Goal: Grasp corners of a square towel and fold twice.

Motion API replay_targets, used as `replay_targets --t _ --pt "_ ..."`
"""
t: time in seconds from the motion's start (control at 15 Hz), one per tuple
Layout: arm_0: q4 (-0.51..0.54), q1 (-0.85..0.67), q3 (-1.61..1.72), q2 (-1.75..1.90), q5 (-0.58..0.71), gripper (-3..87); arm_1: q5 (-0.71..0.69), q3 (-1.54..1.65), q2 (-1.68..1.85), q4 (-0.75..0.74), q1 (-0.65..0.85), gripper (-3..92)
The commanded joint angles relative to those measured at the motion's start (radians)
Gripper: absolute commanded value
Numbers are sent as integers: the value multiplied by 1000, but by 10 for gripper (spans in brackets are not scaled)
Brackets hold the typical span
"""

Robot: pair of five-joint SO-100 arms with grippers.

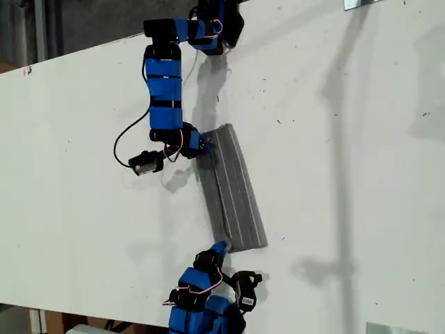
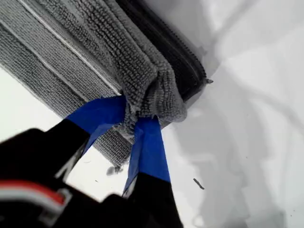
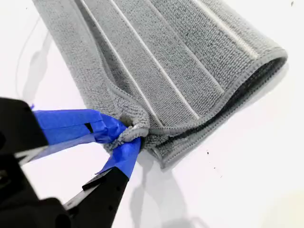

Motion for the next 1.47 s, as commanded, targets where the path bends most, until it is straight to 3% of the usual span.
replay_targets --t 0.0,0.53,1.07,1.4 --pt "35 37 -55 26 -9 -3 0 -75 26 12 -38 -1" --pt "66 221 -153 28 -14 -3 86 -58 149 169 -172 -1" --pt "-193 367 -41 -38 -130 -3 181 71 133 158 -247 -1" --pt "-256 371 -51 -141 -149 -3 184 83 98 132 -249 -1"
